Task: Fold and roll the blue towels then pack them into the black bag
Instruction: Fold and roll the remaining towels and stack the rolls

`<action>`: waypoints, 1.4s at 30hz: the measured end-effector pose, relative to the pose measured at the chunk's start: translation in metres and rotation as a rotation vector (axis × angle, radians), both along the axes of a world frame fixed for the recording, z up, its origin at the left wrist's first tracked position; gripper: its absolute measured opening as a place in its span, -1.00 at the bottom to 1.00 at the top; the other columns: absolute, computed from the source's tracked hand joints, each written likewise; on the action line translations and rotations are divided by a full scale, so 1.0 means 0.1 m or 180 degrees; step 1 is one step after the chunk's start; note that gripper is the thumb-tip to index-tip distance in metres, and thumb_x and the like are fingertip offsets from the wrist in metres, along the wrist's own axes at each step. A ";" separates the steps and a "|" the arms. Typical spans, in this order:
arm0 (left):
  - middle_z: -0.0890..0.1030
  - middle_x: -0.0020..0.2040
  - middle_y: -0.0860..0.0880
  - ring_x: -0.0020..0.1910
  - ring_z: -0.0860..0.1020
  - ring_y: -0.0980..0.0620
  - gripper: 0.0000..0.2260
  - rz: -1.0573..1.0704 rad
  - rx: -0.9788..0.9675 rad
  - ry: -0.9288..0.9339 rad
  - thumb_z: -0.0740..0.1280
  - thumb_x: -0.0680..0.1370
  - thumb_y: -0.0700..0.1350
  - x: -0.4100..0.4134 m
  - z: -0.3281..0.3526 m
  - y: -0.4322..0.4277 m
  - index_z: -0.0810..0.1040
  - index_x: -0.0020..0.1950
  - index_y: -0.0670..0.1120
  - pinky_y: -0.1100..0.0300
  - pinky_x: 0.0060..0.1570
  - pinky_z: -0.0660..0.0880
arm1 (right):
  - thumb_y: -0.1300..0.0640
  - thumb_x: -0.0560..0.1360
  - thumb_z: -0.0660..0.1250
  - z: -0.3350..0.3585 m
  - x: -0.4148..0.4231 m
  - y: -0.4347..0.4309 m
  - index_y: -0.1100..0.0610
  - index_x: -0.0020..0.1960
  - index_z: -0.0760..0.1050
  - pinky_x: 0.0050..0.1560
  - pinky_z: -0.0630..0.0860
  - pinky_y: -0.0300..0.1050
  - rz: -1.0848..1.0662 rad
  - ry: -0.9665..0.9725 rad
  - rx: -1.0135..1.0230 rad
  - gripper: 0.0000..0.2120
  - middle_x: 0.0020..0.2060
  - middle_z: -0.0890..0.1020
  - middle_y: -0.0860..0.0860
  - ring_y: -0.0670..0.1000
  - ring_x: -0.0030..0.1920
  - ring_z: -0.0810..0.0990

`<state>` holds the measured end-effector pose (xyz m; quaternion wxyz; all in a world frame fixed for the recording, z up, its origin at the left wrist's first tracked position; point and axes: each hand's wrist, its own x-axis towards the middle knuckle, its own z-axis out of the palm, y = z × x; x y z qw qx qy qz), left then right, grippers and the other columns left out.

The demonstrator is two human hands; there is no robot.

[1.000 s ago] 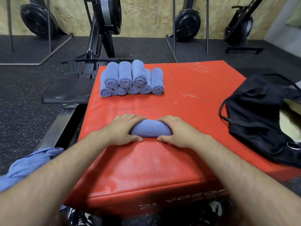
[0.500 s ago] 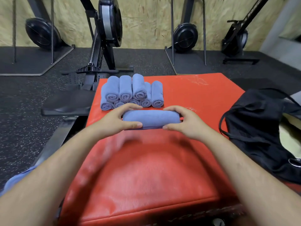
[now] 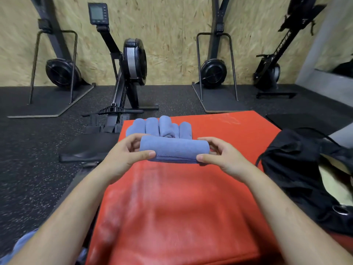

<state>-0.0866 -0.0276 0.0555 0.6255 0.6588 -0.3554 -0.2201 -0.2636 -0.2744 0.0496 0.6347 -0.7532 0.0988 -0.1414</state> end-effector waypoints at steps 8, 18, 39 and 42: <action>0.63 0.11 0.08 0.10 0.61 0.12 -0.55 0.0970 0.0174 -0.0492 0.50 0.49 -0.23 0.04 -0.19 -0.20 0.47 0.30 0.03 0.31 0.09 0.49 | 0.29 0.38 0.55 -0.13 0.19 0.14 0.10 0.12 0.54 -0.17 0.52 -0.19 -0.0646 -0.0550 -0.0738 -0.63 -0.09 0.67 0.01 -0.01 -0.17 0.63; 0.65 0.17 -0.08 0.07 0.68 -0.07 -0.57 0.0502 -0.0374 0.1340 0.35 0.60 0.01 -0.43 -0.21 -0.76 0.34 0.40 -0.11 0.09 -0.07 0.61 | 0.36 0.37 0.37 -0.44 0.40 0.53 0.13 0.27 0.46 0.14 0.54 0.09 -0.1224 -0.1407 -0.3718 -0.51 0.22 0.50 0.13 0.23 0.21 0.47; 0.54 0.28 -0.04 0.17 0.57 0.07 -0.59 0.0762 0.0613 -0.0840 0.43 0.54 0.03 0.61 -0.23 -1.73 0.51 0.35 -0.04 0.14 0.18 0.52 | 0.19 0.51 0.31 -0.26 1.42 -0.02 0.03 -0.13 0.55 0.09 0.61 0.19 -0.1699 0.0213 0.0571 -0.91 -0.20 0.67 -0.03 0.05 -0.07 0.69; 0.52 0.31 -0.07 0.21 0.55 0.01 -0.61 0.0746 0.0798 -0.0973 0.36 0.58 0.01 0.75 -0.35 -1.88 0.48 0.38 -0.08 0.03 0.24 0.50 | 0.11 0.46 0.33 -0.34 1.72 -0.22 0.05 -0.16 0.52 0.07 0.61 0.20 -0.1826 0.0364 0.0393 -0.97 -0.18 0.69 0.06 0.15 -0.04 0.69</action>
